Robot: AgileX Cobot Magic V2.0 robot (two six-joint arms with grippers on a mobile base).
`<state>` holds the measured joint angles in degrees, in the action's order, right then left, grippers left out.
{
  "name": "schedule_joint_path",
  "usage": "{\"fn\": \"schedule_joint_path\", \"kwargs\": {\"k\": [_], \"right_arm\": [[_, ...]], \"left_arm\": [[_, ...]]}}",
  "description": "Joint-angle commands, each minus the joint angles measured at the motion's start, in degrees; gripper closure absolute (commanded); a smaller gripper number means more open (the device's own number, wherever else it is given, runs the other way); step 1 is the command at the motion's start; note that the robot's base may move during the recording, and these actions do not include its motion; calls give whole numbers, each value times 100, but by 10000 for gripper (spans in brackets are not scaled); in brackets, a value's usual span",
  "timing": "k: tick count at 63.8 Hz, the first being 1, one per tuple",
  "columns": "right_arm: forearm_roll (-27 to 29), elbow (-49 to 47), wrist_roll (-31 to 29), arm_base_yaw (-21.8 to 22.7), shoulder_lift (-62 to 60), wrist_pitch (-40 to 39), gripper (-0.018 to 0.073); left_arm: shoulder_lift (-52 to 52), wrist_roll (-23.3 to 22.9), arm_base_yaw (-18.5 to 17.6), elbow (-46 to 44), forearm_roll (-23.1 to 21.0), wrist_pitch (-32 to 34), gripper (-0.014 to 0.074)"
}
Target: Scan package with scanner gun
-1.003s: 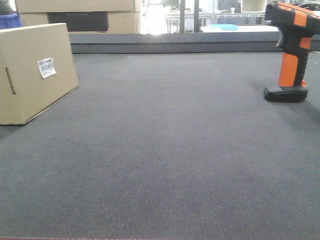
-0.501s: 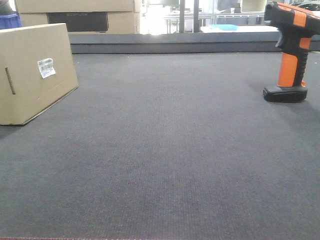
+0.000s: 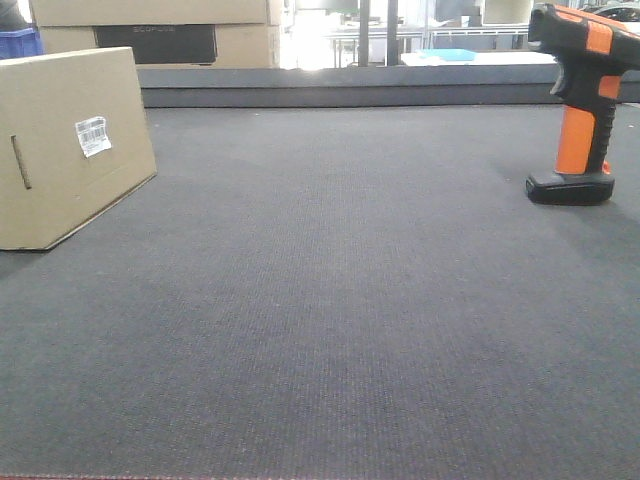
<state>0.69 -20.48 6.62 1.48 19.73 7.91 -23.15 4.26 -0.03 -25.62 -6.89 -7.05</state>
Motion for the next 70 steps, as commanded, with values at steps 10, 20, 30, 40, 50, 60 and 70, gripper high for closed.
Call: {"fn": "schedule_joint_path", "kwargs": {"k": [10,20,30,40,50,60,70], "right_arm": [[-69,7,0,1,-803,151,727],[-69,7,0,1,-1073,151,727],[-69,7,0,1,-1073,151,727],[-69,7,0,1,-1073,151,727],[-69,7,0,1,-1073,151,727],[-69,7,0,1,-1073,151,727],[-3,416,-179,11,-1153,-209,727]], "left_arm": [[724,-24,-28,21,341,-199,708],[914,-24,-28,21,341,-167,708],[914,-24,-28,21,341,-100,708],[914,-24,-28,21,341,-100,708],[914,-24,-28,21,341,-100,708],[914,-24,-28,21,341,-100,708],[914,-24,-28,21,341,-100,708]]}}
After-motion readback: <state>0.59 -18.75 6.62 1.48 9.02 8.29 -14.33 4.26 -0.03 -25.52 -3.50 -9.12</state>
